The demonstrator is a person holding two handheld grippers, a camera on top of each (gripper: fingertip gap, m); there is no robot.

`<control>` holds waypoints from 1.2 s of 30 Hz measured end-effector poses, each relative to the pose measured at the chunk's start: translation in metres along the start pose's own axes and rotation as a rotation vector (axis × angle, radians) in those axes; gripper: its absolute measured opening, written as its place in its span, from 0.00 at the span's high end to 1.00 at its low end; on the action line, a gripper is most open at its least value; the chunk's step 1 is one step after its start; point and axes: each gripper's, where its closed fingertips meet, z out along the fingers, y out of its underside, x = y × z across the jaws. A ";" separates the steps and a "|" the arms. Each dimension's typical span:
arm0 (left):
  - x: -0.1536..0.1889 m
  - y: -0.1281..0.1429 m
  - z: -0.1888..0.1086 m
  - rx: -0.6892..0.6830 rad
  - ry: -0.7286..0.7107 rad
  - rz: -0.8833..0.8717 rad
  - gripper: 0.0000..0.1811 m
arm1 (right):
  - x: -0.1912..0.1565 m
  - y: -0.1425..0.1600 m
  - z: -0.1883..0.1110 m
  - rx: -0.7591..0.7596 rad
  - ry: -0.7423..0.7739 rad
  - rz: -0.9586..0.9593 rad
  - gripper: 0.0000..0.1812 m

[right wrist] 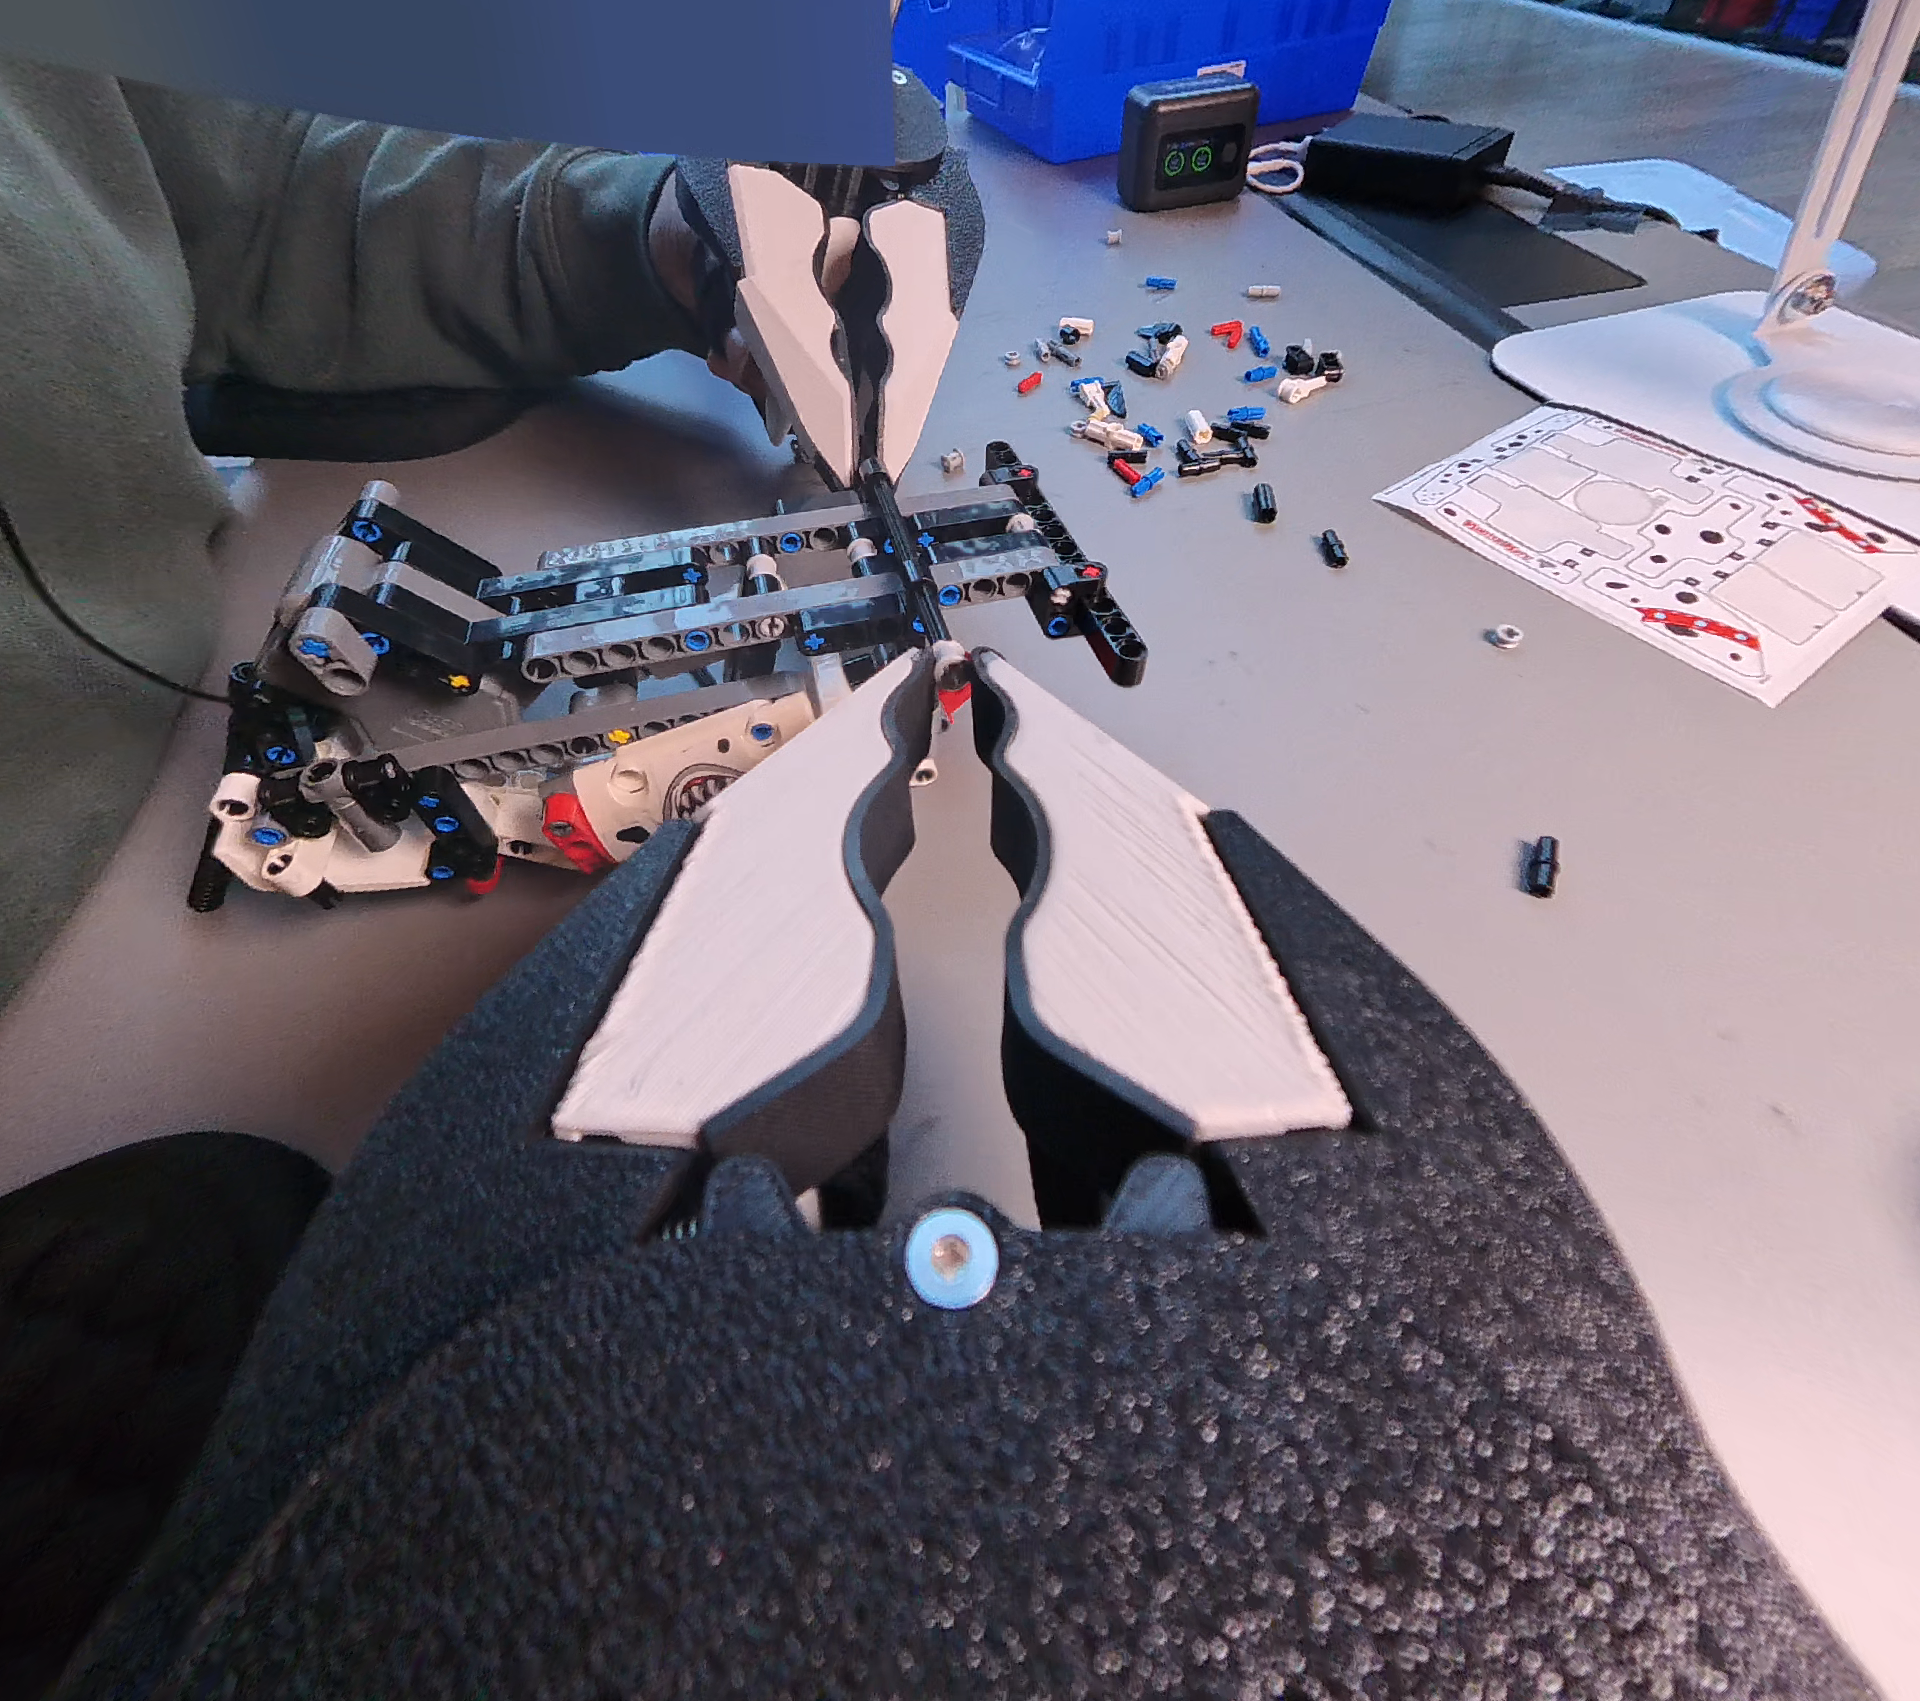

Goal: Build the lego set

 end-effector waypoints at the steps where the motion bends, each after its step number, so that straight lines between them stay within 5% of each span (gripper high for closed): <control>1: 0.000 0.000 0.000 0.002 -0.001 -0.002 0.98 | 0.000 0.000 0.000 -0.002 -0.006 0.009 0.96; 36: 0.006 0.001 -0.001 -0.004 0.030 -0.096 0.98 | 0.001 0.000 0.001 -0.012 -0.062 0.030 0.97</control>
